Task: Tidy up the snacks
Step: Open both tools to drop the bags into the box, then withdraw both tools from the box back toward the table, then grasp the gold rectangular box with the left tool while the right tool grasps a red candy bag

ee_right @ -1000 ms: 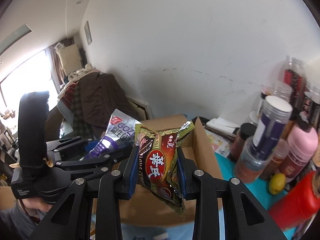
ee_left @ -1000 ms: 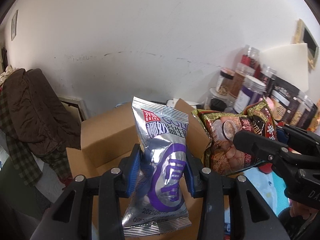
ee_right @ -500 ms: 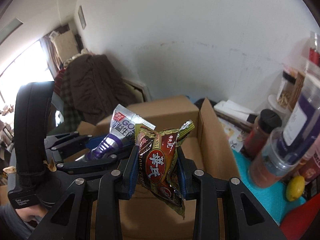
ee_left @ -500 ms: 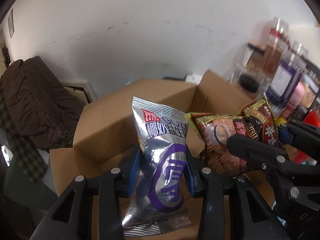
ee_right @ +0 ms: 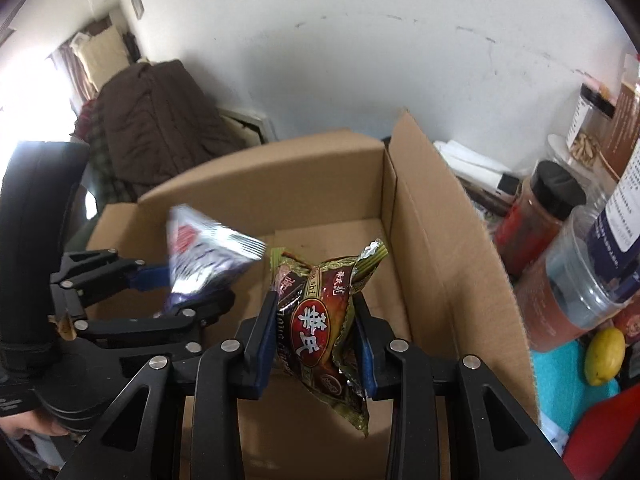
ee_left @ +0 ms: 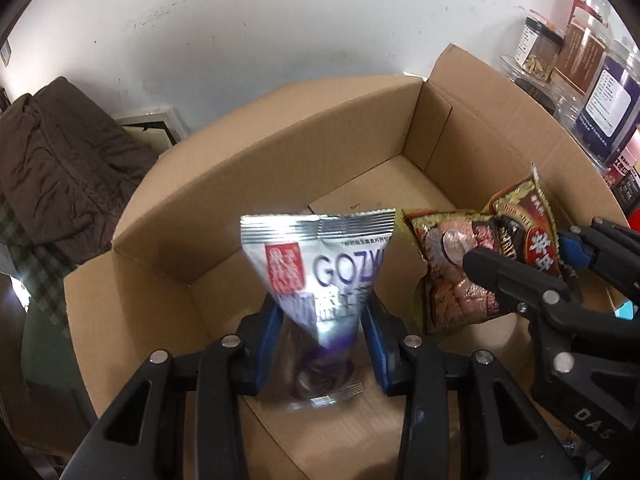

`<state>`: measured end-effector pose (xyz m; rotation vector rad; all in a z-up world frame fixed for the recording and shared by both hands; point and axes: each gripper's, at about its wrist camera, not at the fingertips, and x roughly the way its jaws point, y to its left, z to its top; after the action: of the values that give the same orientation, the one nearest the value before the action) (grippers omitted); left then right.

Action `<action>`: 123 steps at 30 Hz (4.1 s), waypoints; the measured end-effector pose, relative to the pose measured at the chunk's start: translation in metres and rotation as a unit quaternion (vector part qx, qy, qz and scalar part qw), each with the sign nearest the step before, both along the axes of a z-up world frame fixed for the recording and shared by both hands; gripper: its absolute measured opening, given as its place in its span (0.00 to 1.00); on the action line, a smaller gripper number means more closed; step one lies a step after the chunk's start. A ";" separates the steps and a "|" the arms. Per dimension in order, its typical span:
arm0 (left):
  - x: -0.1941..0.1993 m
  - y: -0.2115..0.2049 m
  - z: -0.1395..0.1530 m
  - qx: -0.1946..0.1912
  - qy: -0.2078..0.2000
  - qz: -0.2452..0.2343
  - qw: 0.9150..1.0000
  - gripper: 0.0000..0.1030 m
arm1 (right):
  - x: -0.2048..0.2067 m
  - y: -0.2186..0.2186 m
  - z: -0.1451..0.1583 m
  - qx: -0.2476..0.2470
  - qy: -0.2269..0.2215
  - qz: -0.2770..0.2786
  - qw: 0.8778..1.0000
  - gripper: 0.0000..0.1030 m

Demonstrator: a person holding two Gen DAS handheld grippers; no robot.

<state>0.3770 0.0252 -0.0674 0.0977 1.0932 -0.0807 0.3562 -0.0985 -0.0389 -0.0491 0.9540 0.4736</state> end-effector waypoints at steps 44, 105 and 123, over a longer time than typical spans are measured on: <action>-0.153 0.007 0.172 -0.018 -0.204 0.029 0.978 0.51 | -0.137 -0.018 0.147 0.003 -0.155 -0.009 0.988 0.61; -0.375 -0.005 0.103 -0.075 -0.196 -0.043 0.977 0.79 | -0.373 -0.044 0.072 0.024 -0.166 -0.043 0.985 0.85; -0.325 0.025 0.027 -0.080 -0.118 0.016 0.990 0.79 | -0.330 -0.039 -0.001 0.008 -0.087 -0.057 0.995 0.85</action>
<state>0.0518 0.0499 -0.0408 -0.0532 0.8477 -0.1249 0.0258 -0.1372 -0.0401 -0.0208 0.7775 0.3644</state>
